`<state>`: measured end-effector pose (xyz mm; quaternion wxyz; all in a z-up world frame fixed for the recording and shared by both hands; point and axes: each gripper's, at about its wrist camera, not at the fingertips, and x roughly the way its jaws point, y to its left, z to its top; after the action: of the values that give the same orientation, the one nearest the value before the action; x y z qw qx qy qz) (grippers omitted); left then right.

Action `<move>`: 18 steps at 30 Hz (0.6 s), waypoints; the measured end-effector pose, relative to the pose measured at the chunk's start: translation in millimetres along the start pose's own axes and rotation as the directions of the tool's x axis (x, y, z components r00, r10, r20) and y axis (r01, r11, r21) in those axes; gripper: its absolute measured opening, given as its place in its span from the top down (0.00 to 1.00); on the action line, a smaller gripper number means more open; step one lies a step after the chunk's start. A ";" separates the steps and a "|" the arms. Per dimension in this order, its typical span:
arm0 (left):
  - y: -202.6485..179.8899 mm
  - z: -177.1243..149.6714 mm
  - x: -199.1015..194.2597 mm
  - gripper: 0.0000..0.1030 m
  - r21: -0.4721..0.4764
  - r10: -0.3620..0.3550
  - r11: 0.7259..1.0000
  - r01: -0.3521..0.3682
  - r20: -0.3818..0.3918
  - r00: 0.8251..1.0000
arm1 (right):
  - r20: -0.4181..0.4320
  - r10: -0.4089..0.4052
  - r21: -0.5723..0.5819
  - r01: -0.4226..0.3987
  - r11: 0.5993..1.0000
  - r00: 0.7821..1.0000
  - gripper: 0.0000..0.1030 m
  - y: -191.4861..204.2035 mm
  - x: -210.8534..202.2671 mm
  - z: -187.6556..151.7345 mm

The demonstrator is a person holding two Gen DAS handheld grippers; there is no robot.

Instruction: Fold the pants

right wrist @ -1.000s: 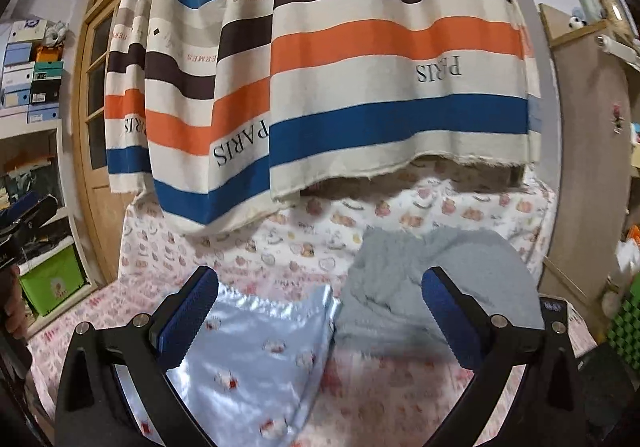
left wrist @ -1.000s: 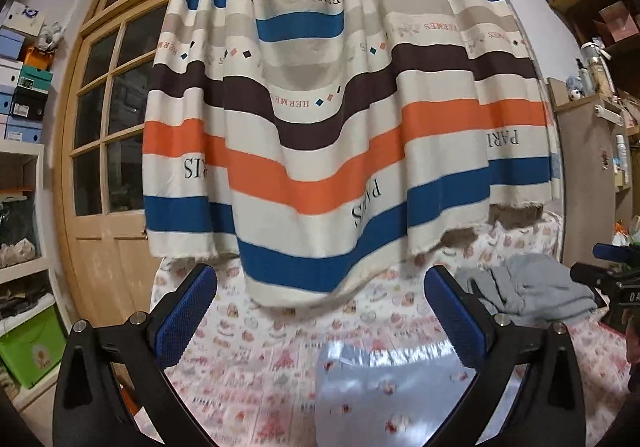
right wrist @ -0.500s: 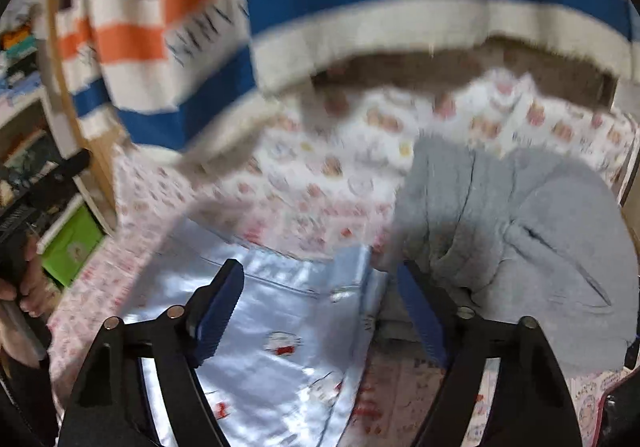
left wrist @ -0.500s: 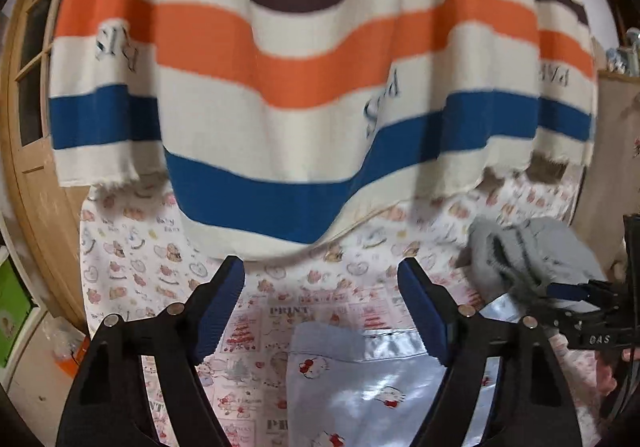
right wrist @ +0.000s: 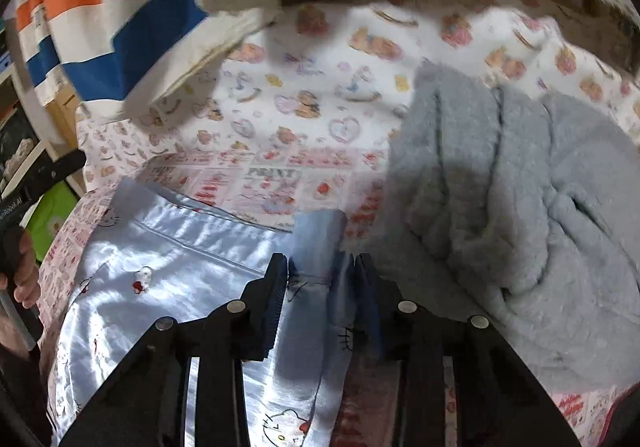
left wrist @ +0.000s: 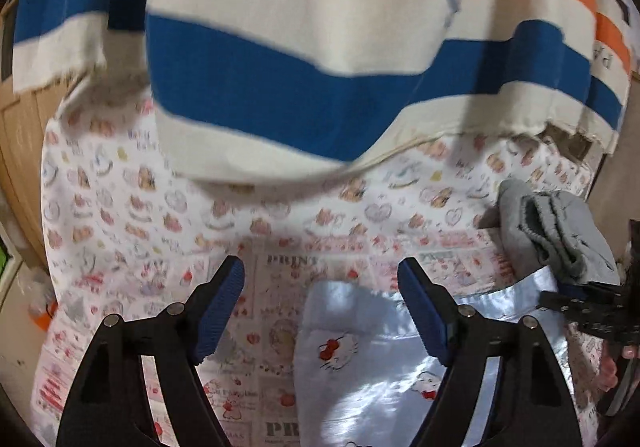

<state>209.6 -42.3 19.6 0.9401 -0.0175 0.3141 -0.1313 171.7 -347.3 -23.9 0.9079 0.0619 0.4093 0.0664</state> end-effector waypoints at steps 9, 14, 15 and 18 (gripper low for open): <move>10.0 -11.2 21.2 0.24 -0.051 -0.024 0.999 0.020 -0.076 0.997 | 0.015 0.052 0.041 -0.053 0.998 0.999 0.63 -14.1 -6.9 -2.9; 5.2 -15.0 28.9 0.24 -0.039 -0.043 0.998 0.039 -0.099 0.994 | 0.029 0.086 0.054 -0.087 0.995 0.996 0.63 -17.4 4.7 -1.7; 5.2 -15.5 29.8 0.24 -0.043 -0.052 0.998 0.048 -0.103 0.993 | 0.030 0.068 0.027 -0.068 0.997 0.997 0.63 -13.4 4.8 -2.1; 8.0 -15.5 31.6 0.24 -0.068 -0.107 0.993 0.100 -0.112 0.988 | 0.038 0.017 -0.011 -0.017 1.000 0.999 0.70 -5.7 4.9 -3.4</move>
<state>226.6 -41.9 -12.2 0.9111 -0.0555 0.3708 -0.1711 172.8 -351.8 -30.7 0.9152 0.0619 0.3912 0.0749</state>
